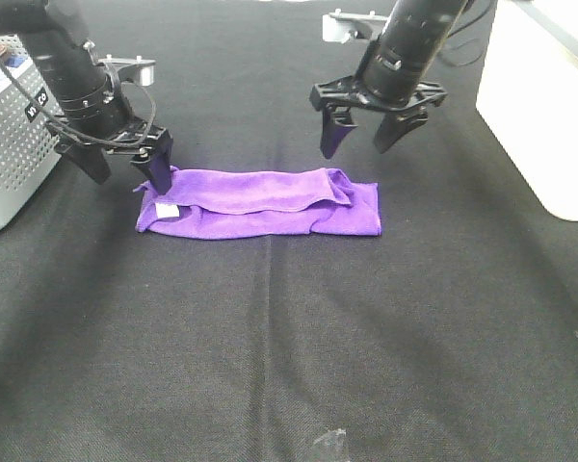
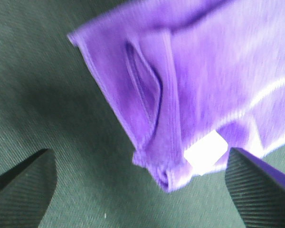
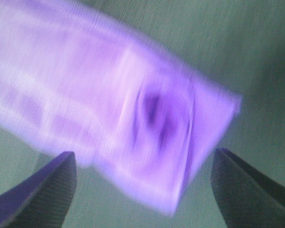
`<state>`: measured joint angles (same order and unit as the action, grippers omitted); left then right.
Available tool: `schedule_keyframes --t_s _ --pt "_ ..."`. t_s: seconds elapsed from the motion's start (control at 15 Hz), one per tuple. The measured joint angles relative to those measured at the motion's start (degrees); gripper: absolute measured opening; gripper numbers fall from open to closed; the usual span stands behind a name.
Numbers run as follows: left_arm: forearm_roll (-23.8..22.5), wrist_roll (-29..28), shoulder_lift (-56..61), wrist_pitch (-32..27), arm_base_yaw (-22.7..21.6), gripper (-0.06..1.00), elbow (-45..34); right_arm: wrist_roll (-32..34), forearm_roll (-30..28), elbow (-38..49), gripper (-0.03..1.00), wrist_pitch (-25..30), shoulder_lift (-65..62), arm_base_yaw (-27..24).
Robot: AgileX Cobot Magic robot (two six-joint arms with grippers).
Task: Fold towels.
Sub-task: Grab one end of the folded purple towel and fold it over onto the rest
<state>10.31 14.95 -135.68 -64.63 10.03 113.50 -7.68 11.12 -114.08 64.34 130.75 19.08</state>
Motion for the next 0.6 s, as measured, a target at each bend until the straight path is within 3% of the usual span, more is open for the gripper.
schedule_keyframes --t_s 0.13,0.33,0.47,0.6 --pt "4.1 1.4 -0.2 -0.3 -2.1 0.89 0.1 0.0 -0.1 -0.1 0.75 4.3 -0.1 0.0" --pt "19.7 8.2 -2.2 -1.8 -8.0 0.88 0.1 0.0 -0.1 -0.1 0.75 5.2 -0.1 0.0" --pt "24.4 11.8 -4.1 -2.0 -10.0 0.88 0.1 0.1 0.2 -0.1 0.75 5.2 -0.1 0.0" --pt "24.9 12.8 -4.8 -2.1 -10.0 0.88 0.1 0.3 0.2 -0.1 0.75 5.2 -0.1 0.0"
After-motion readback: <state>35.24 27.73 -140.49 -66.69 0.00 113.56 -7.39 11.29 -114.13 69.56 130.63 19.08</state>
